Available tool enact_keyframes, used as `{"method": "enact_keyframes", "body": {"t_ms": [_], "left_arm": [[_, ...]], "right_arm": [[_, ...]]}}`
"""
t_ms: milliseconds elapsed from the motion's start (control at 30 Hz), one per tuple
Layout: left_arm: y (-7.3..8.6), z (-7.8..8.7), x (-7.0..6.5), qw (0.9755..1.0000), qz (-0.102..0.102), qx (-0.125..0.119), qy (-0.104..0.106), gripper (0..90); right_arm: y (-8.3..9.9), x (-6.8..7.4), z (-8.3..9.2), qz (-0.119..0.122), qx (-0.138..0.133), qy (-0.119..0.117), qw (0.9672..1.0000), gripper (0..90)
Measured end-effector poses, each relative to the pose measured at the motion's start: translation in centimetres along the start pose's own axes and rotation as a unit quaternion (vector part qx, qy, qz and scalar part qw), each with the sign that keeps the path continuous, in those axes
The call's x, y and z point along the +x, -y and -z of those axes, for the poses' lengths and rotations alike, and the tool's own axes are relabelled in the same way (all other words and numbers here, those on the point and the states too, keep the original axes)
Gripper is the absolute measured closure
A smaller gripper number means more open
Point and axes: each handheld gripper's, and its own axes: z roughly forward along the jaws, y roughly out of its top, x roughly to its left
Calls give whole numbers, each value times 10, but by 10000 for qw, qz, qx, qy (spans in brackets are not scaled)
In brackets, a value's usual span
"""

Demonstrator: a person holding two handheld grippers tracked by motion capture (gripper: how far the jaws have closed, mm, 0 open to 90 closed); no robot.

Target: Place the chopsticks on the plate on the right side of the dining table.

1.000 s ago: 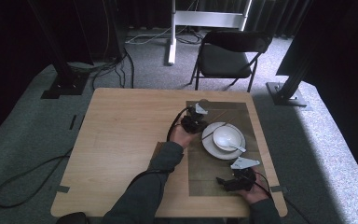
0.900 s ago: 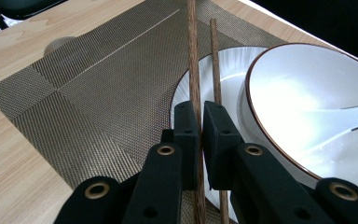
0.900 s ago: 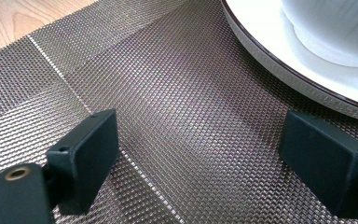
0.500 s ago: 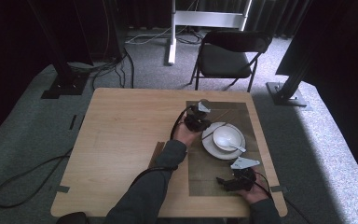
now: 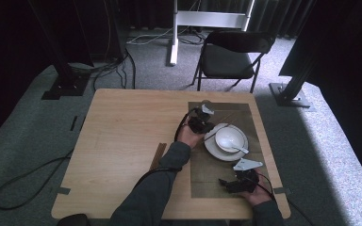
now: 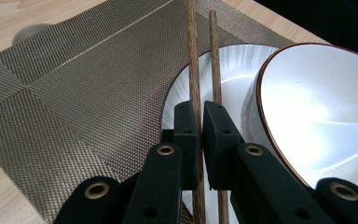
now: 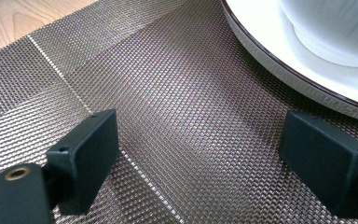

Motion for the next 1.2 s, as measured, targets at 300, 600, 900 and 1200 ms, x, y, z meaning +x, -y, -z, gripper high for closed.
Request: {"method": "enact_keyframes", "body": {"t_ms": [300,600,900,1200], "left_arm": [[-3,-4,-1,10000,22,-13,67,848],[-1,-9,-1,10000,22,31,88,848],[2,-11,-1,9999,-24,64,158,848],[3,-13,0,9998,-24,89,190,848]], "right_arm": [[0,0,0,-2,0,0,10000,113],[0,0,0,0,-1,0,10000,113],[0,0,0,0,-1,0,10000,113],[0,0,0,1,0,0,10000,113]]}}
